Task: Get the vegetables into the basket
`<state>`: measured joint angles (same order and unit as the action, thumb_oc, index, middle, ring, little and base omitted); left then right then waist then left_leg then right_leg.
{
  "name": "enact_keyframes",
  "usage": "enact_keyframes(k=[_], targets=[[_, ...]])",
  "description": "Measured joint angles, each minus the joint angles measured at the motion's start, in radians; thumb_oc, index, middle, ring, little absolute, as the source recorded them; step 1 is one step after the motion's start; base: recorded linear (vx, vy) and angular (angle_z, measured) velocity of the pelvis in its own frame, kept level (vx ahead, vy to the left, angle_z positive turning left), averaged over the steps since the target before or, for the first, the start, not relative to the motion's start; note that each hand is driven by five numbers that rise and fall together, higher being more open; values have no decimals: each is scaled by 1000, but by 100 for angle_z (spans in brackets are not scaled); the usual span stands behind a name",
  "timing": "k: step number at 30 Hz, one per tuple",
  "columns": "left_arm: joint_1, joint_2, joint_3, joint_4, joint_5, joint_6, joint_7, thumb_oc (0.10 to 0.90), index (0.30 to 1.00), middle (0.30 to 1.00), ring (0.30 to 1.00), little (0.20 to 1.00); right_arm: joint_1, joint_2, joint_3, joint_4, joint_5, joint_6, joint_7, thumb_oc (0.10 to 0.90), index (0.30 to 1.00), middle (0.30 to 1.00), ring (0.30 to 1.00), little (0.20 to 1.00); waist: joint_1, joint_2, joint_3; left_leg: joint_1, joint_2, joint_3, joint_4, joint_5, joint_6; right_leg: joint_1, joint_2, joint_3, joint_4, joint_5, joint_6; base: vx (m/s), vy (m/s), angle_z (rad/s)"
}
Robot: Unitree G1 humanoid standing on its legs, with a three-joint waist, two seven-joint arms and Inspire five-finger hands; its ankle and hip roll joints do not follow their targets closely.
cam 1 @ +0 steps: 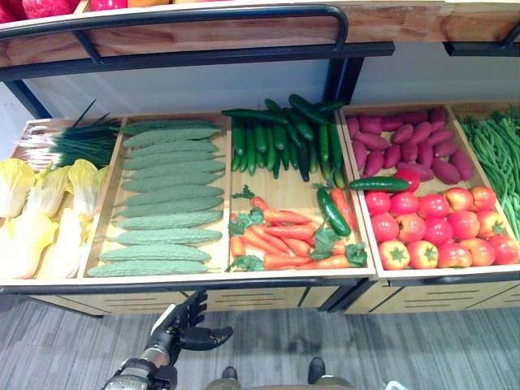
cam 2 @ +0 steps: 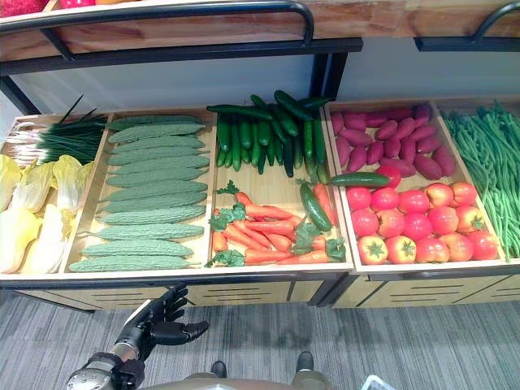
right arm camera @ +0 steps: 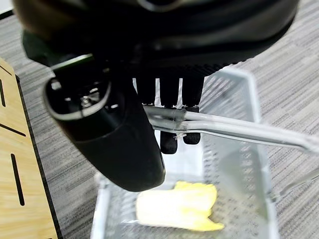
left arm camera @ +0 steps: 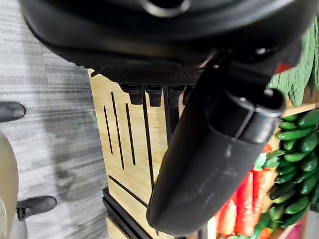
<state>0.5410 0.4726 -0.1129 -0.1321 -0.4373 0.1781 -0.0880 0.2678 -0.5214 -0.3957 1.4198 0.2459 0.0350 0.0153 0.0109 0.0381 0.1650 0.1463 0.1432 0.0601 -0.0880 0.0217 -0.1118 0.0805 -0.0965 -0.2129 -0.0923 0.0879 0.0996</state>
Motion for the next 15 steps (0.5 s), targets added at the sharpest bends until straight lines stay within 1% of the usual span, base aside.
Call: enact_keyframes(k=[1, 2, 3, 5, 7, 10, 11, 13, 15], targets=[[10, 3, 3, -21, -15, 0, 0, 900, 1000, 1000, 1000, 1000, 11, 8, 10, 1, 0, -3, 1, 400, 300, 300, 300, 300, 1, -1, 0, 2, 0, -1, 0, 0, 0, 3, 0, -1, 0, -1, 0, -18, 22, 3], [19, 10, 8, -60, -23, 0, 3, 900, 1000, 1000, 1000, 1000, -5, 10, 30, 10, -1, 12, -1, 400, 300, 300, 300, 300, 8, -2, -4, 2, -1, -2, 0, -1, 0, 5, -1, 0, 0, -1, 0, -63, 27, -5], [15, 39, 19, -163, -44, -2, 9, 900, 1000, 1000, 1000, 1000, -48, 1, 80, 61, -4, 65, -9, 400, 300, 300, 300, 300, 2, -6, -8, 2, -3, 1, -1, -2, 3, 3, -2, 4, 0, 3, 3, -55, 19, -6], [-34, 35, 56, -274, -79, -29, 8, 900, 1000, 1000, 1000, 1000, -66, 1, 107, 51, -5, 64, -14, 400, 300, 300, 300, 300, 1, -5, -13, 1, -9, 2, -1, 4, 5, 0, -8, 9, 0, 10, 4, -30, 12, -4], [-76, 33, 76, -329, -98, -52, 12, 900, 1000, 1000, 1000, 1000, -81, -1, 128, 36, -5, 60, -16, 400, 300, 300, 300, 300, 2, -1, -20, 2, -12, 2, -5, -3, 14, 1, -11, 11, 0, 11, 4, 8, 10, -4], [-131, 34, 88, -413, -161, -74, 21, 900, 1000, 1000, 1000, 1000, -111, 2, 180, 38, -13, 70, -16, 400, 300, 300, 300, 300, 1, -1, -24, 4, -12, 3, -5, -2, 14, 1, -11, 14, 0, 10, 1, -31, 9, -3], [-137, 34, 88, -430, -175, -81, 20, 900, 1000, 1000, 1000, 1000, -116, 4, 183, 36, -13, 69, -14, 400, 300, 300, 300, 300, 1, -1, -24, 4, -13, 3, -4, 0, 14, 0, -10, 15, 0, 13, 4, 0, 0, 0], [-156, 36, 89, -447, -191, -86, 20, 900, 1000, 1000, 1000, 1000, -94, 16, 167, 14, -13, 36, -14, 400, 300, 300, 300, 300, -6, -1, -24, 4, -12, 4, 0, 6, 4, -6, -9, 16, 0, 14, 6, -9, -6, -3], [-173, 57, 94, -418, -187, -86, 26, 900, 1000, 1000, 1000, 1000, -75, 15, 123, 6, -12, 40, -6, 400, 300, 300, 300, 300, -8, -1, -25, 3, -11, 8, 0, 5, 4, -5, -7, 22, 0, 14, 5, -33, -11, -10]])
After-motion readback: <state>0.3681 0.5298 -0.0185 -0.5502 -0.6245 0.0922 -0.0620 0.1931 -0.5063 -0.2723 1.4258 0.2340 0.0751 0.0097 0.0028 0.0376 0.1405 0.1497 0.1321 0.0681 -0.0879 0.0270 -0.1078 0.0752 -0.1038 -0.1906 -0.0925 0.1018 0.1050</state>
